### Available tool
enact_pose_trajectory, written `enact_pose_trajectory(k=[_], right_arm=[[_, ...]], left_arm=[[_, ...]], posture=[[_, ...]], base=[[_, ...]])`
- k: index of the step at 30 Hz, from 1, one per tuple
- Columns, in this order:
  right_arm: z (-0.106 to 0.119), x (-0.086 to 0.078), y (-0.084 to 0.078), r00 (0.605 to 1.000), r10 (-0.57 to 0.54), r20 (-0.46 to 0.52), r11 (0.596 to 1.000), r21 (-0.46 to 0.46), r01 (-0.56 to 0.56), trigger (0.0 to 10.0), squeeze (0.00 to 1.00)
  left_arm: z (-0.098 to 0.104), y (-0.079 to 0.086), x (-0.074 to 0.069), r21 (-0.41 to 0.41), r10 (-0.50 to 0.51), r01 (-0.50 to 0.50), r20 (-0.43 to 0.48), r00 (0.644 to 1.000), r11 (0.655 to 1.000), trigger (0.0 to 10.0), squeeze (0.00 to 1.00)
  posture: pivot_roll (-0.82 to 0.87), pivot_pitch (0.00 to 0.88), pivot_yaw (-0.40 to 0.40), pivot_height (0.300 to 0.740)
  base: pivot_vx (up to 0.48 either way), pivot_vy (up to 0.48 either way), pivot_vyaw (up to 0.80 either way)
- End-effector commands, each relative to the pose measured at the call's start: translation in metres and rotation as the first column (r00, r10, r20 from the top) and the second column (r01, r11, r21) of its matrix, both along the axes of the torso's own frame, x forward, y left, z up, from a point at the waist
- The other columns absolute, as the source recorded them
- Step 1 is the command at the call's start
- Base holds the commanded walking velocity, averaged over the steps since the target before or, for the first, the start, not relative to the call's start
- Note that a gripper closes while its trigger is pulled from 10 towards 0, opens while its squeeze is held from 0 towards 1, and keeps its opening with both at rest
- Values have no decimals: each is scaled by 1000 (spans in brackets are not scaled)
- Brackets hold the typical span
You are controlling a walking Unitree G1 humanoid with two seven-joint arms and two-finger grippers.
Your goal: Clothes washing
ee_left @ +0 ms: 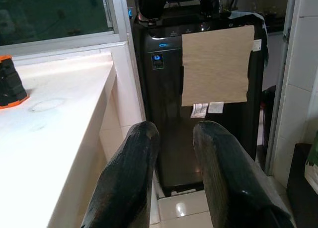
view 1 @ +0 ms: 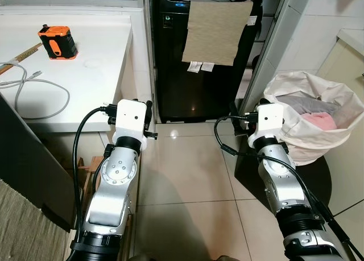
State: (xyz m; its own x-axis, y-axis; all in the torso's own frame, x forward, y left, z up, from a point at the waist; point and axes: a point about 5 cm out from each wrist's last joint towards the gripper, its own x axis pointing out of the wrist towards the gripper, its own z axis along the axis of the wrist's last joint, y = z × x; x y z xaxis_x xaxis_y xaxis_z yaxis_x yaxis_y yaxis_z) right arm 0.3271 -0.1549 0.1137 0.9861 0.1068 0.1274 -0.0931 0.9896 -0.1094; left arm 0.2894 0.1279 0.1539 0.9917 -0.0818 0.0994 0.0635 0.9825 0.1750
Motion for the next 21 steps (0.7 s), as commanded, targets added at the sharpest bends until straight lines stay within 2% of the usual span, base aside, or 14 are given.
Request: enact_pose_trajectory(k=[1, 21], right_arm=[[4, 4, 0, 1000, 4, 2, 1000, -2, -4, 10000, 0], [4, 4, 0, 1000, 4, 2, 1000, -2, -4, 10000, 0]], left_arm=[[2, -1, 2, -1, 3, -3, 10, 1000, 1000, 10000, 0], [2, -1, 2, -1, 3, -3, 10, 1000, 1000, 10000, 0]], posture=[[-32, 0, -31, 726], [-32, 0, -31, 726]], base=[[0, 0, 0], [0, 0, 0]])
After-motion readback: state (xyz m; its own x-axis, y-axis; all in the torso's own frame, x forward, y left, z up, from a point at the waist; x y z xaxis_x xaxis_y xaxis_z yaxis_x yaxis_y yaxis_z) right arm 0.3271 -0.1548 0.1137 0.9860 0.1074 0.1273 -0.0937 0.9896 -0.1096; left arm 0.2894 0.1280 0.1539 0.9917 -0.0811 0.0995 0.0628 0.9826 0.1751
